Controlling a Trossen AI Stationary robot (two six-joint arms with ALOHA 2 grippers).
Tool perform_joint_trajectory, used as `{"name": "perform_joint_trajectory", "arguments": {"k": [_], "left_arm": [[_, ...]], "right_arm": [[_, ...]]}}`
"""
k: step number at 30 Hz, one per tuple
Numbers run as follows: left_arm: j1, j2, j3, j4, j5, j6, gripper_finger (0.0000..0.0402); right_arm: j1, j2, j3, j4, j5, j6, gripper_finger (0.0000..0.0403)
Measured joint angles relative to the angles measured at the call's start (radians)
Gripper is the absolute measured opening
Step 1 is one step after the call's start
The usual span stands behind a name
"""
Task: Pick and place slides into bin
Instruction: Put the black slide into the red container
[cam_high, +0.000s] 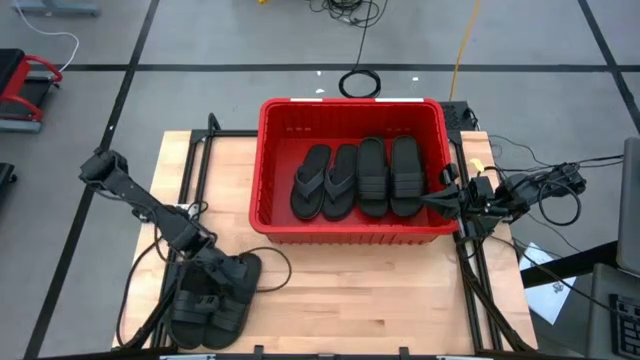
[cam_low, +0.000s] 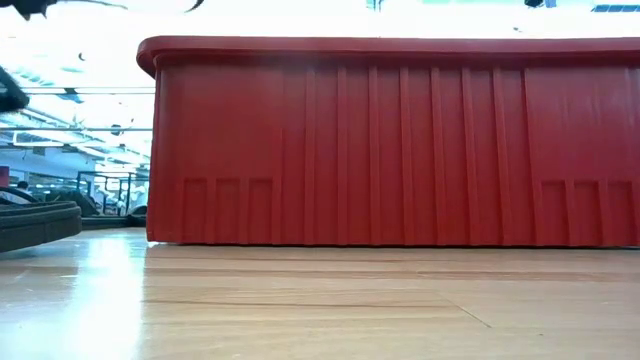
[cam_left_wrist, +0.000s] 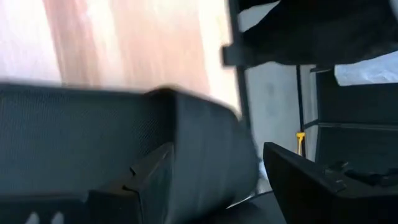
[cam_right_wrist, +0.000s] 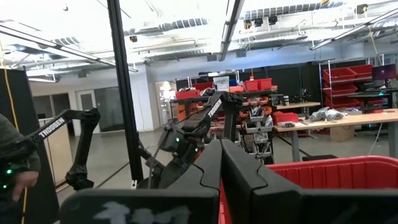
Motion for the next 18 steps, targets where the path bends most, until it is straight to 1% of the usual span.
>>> {"name": "perform_joint_trajectory", "arguments": {"k": [7,10,15,18], "left_arm": [[0.032,0.029,-0.111,0.158,0.038,-0.086,0.0229],[0.029,0.028,-0.147,0.177,0.047,-0.104,0.0222],[0.017,0.029,-0.209,0.268,0.088,-0.143,0.022],[0.018,0.029,-0.223,0.297,0.095,-0.144,0.0218]], "right_arm": [[0.0,0.0,0.0,-0.005,0.0,0.012,0.0],[0.0,0.0,0.0,-0.006,-0.001,0.023,0.0],[0.0,0.0,0.0,-0.007,0.0,0.027,0.0],[0.0,0.0,0.0,-0.011,0.0,0.027,0.0]]}}
